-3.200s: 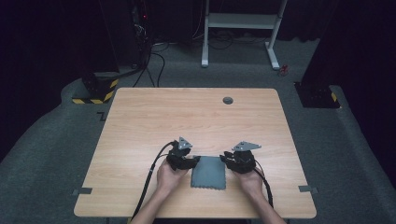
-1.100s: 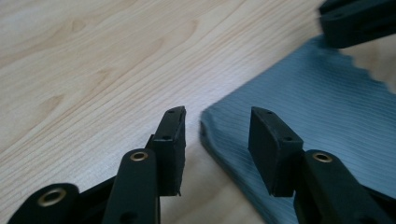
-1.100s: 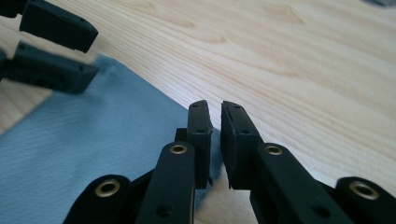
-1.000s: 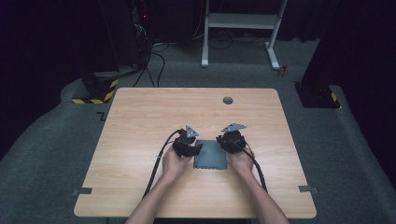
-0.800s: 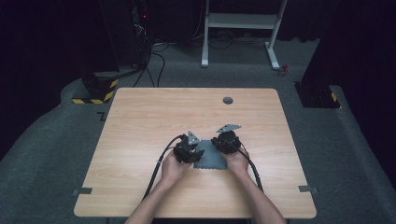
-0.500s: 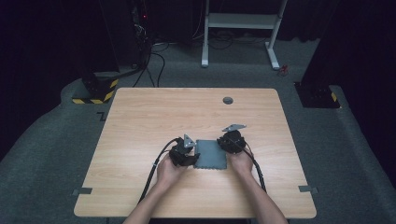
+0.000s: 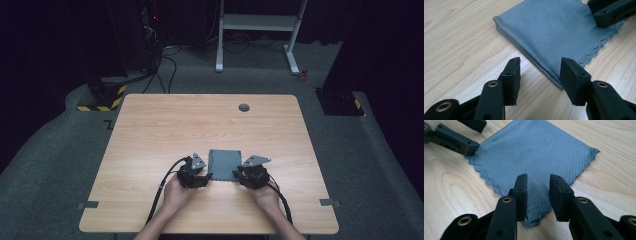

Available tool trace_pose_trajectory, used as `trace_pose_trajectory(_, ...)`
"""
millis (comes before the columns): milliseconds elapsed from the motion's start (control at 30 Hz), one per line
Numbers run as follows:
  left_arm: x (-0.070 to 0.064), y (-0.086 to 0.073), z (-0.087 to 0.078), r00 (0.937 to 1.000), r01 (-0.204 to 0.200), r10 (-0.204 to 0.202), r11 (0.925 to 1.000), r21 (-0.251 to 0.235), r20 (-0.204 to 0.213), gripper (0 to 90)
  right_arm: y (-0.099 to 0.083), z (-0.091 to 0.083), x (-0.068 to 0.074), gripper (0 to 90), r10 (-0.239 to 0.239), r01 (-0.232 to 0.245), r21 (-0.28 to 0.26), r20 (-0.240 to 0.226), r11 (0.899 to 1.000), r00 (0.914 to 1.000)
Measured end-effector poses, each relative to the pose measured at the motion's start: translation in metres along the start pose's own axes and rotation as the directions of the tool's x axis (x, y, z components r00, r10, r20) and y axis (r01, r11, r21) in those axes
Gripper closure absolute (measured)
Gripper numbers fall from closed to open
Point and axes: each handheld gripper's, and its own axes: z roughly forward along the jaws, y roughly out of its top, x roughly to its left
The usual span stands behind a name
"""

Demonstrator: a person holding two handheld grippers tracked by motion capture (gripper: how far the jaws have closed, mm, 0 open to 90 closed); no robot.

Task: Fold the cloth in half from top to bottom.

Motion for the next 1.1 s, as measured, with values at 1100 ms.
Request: trace_pose_trajectory(1100,0.014,-0.019,-0.045,0.9831,0.182,-0.175,0.9659,-0.184,0.054,39.0,-0.021,-0.047,-0.017,54.3,0.088,-0.083,-0.123,0.036,0.989,0.9954)
